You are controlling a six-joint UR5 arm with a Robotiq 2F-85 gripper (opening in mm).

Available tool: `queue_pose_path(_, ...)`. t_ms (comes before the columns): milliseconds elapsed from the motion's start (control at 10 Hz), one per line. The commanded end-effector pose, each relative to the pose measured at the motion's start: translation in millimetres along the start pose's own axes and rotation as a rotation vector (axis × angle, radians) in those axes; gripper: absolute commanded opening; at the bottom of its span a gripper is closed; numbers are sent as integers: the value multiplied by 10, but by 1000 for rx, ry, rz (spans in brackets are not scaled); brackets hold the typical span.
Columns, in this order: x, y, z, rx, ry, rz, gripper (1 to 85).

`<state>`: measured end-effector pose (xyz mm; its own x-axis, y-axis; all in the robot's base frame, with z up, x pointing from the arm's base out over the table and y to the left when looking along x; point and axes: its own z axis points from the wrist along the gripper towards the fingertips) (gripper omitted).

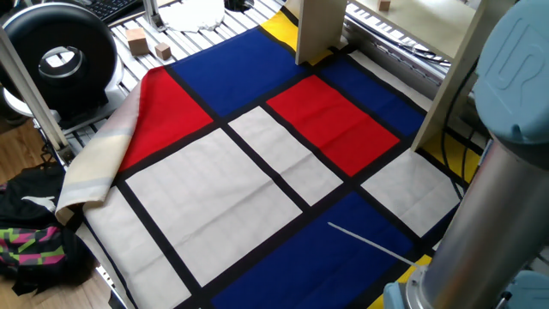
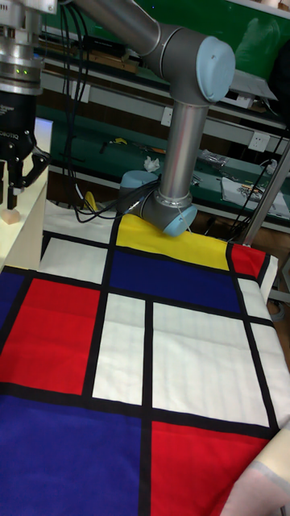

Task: Take the object down from the shelf

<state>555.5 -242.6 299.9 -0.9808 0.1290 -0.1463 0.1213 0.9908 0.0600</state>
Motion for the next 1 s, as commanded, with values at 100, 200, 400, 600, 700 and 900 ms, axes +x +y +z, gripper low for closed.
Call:
queue_pose_path(100, 43, 24, 54, -6, 50, -70, 330)
queue_pose_path(200, 88, -10, 60, 4, 66, -103, 353)
queue_pose_path(400, 146, -64, 68, 17, 86, -149, 400)
queue_pose_path(600, 197, -85, 116, 24, 101, -174, 420)
queue_pose_path(700, 203, -85, 125, 26, 103, -177, 423)
queue_pose_path(900, 230, -101, 124, 32, 114, -193, 437)
